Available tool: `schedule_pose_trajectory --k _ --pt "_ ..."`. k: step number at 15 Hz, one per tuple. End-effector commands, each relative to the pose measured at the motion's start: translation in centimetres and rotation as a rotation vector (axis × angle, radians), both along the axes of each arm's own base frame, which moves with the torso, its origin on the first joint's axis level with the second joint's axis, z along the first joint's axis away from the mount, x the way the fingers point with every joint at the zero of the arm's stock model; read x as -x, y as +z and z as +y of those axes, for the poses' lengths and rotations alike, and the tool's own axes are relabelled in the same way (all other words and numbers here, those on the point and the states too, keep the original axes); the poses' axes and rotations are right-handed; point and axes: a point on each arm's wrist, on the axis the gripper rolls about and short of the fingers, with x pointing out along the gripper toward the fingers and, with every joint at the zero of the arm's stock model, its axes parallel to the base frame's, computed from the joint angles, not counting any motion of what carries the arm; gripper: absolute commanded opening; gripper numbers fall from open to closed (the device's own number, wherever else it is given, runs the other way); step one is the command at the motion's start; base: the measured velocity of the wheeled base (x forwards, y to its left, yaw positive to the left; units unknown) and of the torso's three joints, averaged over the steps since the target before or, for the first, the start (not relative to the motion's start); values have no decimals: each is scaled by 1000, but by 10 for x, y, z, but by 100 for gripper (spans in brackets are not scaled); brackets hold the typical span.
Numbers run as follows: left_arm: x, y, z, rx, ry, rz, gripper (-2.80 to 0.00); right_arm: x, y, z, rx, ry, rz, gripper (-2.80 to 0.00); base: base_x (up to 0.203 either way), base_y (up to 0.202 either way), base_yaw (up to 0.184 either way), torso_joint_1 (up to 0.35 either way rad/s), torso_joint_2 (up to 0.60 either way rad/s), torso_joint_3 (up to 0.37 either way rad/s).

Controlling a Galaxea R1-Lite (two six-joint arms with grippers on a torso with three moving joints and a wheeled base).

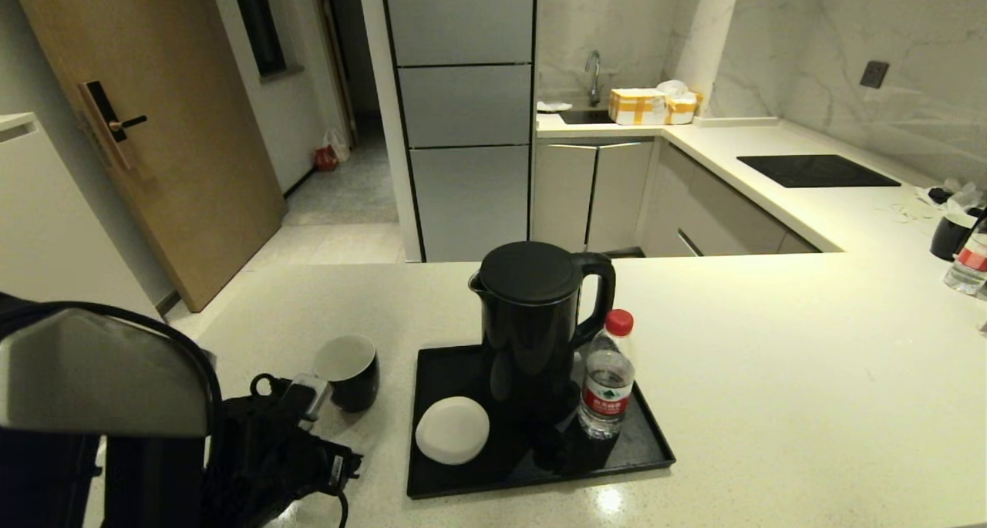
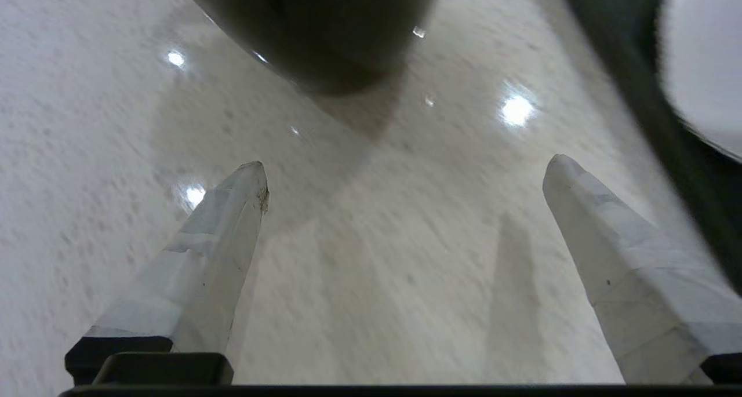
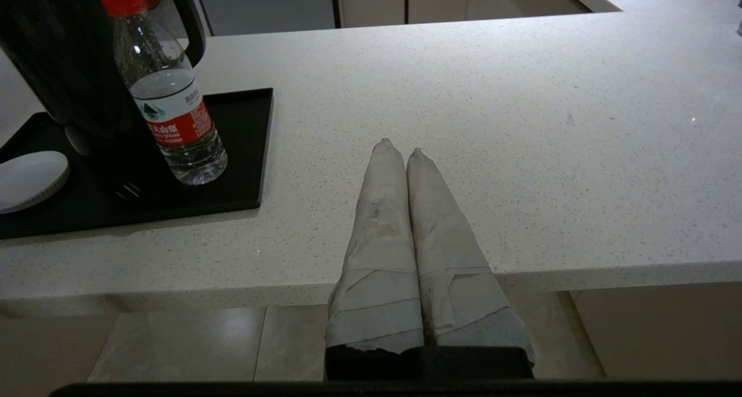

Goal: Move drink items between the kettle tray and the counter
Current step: Place it on the left, then pick up the bottled water

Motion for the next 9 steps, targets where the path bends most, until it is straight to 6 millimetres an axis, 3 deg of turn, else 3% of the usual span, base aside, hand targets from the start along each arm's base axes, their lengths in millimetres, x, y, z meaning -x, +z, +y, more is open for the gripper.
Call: schedule_pose_trajectory --k 1,3,4,7,9 --pt "15 14 2 15 1 -13 0 0 0 0 1 1 0 -280 0 0 0 0 0 0" --pt "32 40 4 54 12 -76 -2 0 0 0 1 1 0 -280 0 0 0 0 0 0" --pt "37 52 5 73 27 -119 -280 0 0 0 1 1 0 -280 0 0 0 0 0 0" --pt "46 73 9 73 94 -212 -280 0 0 0 1 -1 0 -280 0 0 0 0 0 0" --pt "53 104 13 42 169 -371 -280 0 0 0 1 -1 0 -280 0 0 0 0 0 0"
